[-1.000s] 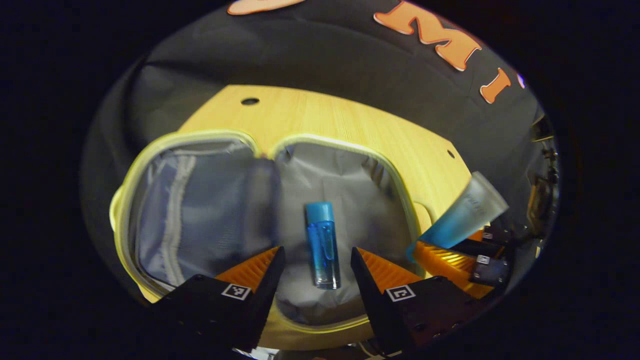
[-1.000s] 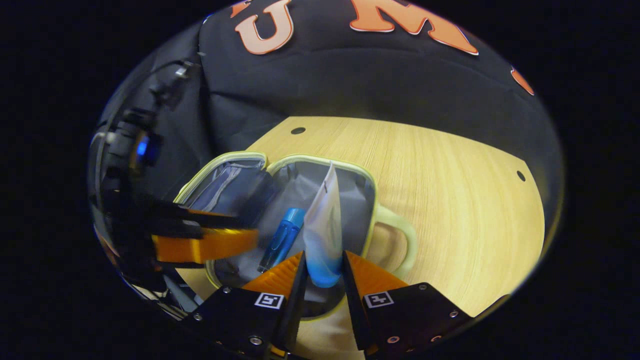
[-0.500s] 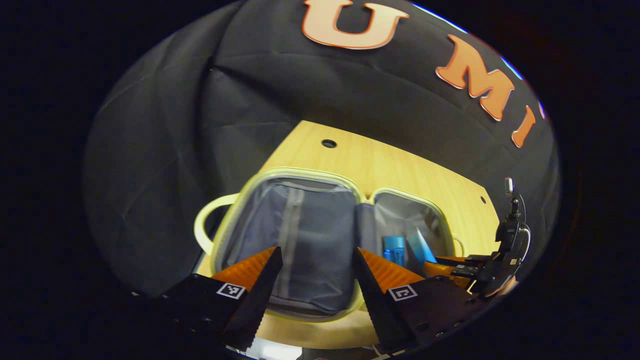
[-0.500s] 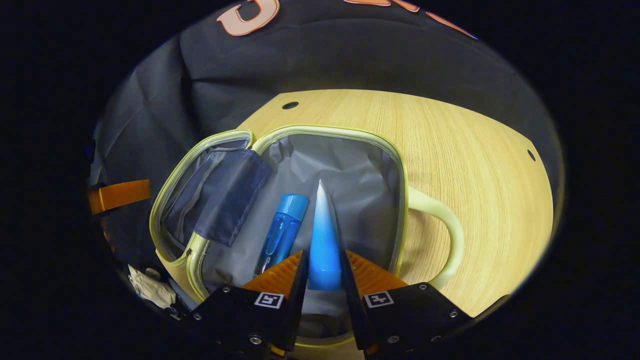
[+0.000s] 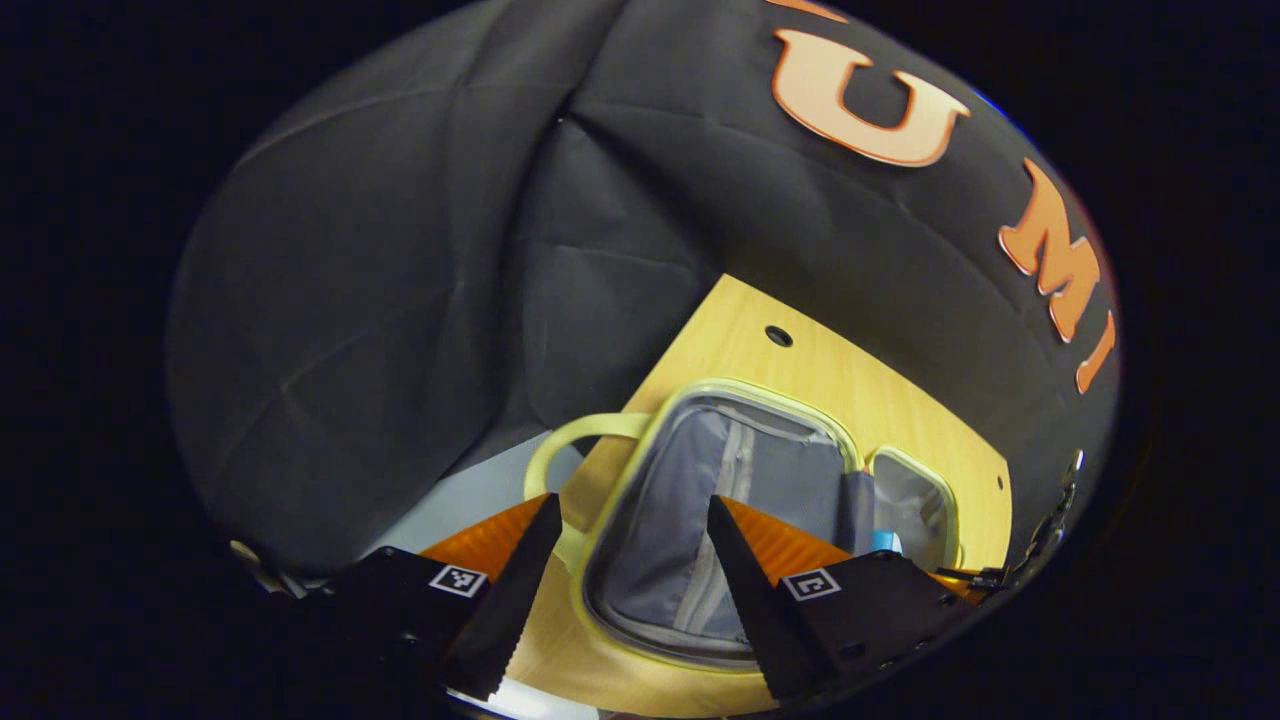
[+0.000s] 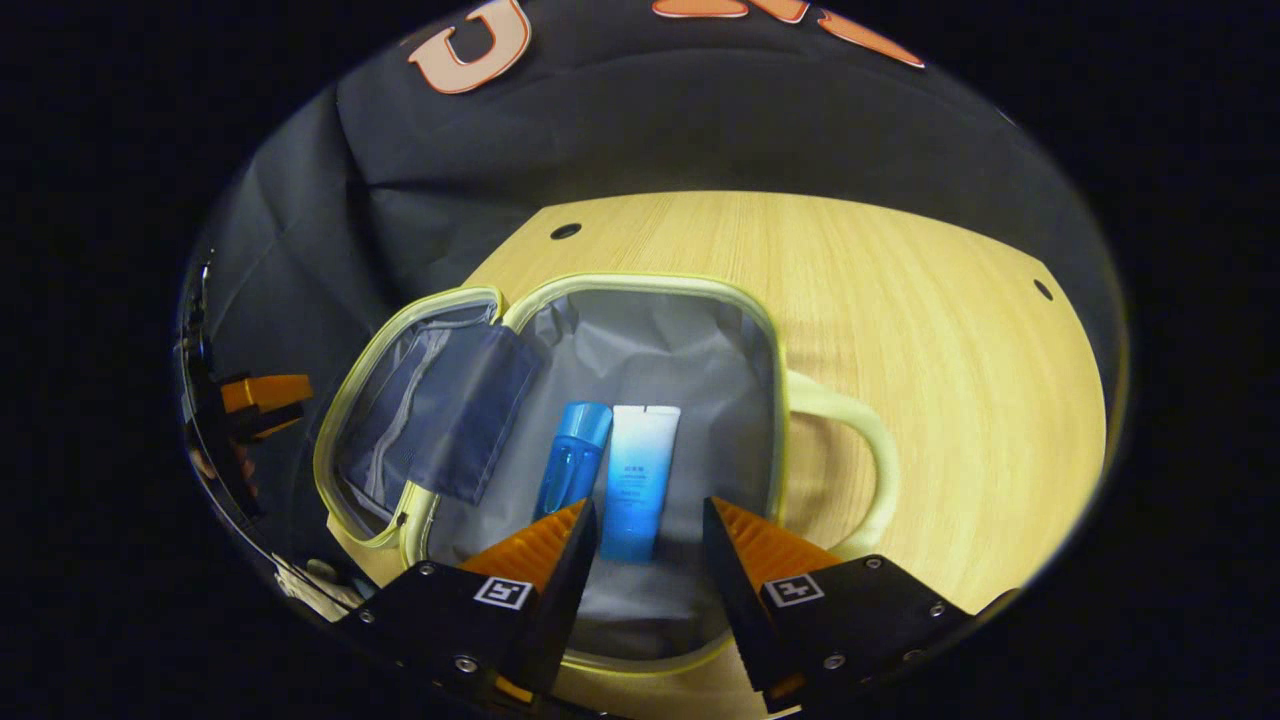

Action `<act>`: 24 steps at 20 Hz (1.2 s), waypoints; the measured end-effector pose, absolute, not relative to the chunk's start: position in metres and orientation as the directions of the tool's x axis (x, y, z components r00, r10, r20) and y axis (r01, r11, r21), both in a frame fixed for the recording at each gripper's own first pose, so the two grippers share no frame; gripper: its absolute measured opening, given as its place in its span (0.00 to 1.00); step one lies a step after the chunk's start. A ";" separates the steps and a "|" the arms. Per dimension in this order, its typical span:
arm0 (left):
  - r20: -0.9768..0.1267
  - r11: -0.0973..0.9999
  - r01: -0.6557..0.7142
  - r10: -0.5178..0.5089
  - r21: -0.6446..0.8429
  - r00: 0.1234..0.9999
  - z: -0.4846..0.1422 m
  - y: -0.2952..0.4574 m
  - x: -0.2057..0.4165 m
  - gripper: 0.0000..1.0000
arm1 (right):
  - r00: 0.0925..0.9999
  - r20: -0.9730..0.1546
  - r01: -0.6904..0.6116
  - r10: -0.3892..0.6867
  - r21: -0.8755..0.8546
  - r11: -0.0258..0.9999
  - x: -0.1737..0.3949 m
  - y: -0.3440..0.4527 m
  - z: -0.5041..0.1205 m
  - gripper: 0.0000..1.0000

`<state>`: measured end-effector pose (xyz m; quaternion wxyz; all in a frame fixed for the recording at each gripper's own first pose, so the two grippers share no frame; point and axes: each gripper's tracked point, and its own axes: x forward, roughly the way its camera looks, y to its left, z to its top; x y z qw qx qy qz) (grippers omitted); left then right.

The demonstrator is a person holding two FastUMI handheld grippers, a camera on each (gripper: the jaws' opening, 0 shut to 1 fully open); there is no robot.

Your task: First open the suitcase, pack the skin care products into it, and then close the suitcase.

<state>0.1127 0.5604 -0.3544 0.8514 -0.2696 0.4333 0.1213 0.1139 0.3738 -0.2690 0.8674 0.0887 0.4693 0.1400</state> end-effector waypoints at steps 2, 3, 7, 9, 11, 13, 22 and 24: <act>-0.805 0.800 -0.473 -0.022 -0.371 0.593 -0.367 0.575 0.115 0.92 | 0.566 -0.770 -0.135 0.293 0.265 0.955 0.117 0.357 -0.253 0.73; -0.804 0.784 -0.484 -0.031 -0.389 0.594 -0.372 0.579 0.117 0.91 | 0.587 -0.760 -0.115 0.279 0.263 0.958 0.118 0.347 -0.244 0.74; -0.807 0.697 -0.546 -0.080 -0.465 0.585 -0.396 0.600 0.122 0.91 | 0.679 -0.705 -0.039 0.205 0.244 0.969 0.130 0.309 -0.210 0.81; -0.813 0.638 -0.583 -0.120 -0.502 0.569 -0.413 0.607 0.124 0.87 | 0.707 -0.687 -0.024 0.171 0.218 0.976 0.130 0.292 -0.198 0.82; -0.809 0.560 -0.621 -0.168 -0.549 0.563 -0.433 0.606 0.125 0.91 | 0.728 -0.672 -0.015 0.136 0.183 0.983 0.133 0.277 -0.188 0.82; -0.794 0.501 -0.630 -0.239 -0.593 0.559 -0.446 0.600 0.121 0.89 | 0.749 -0.653 -0.005 0.114 0.166 0.986 0.135 0.266 -0.177 0.82; -0.677 0.550 -0.449 -0.328 -0.704 0.659 -0.425 0.588 0.139 0.12 | 0.775 -0.627 0.012 0.075 0.134 0.991 0.130 0.238 -0.163 0.82; -0.652 0.599 -0.388 -0.318 -0.701 0.688 -0.397 0.591 0.143 0.11 | 0.786 -0.615 0.011 0.070 0.126 0.992 0.130 0.232 -0.158 0.82</act>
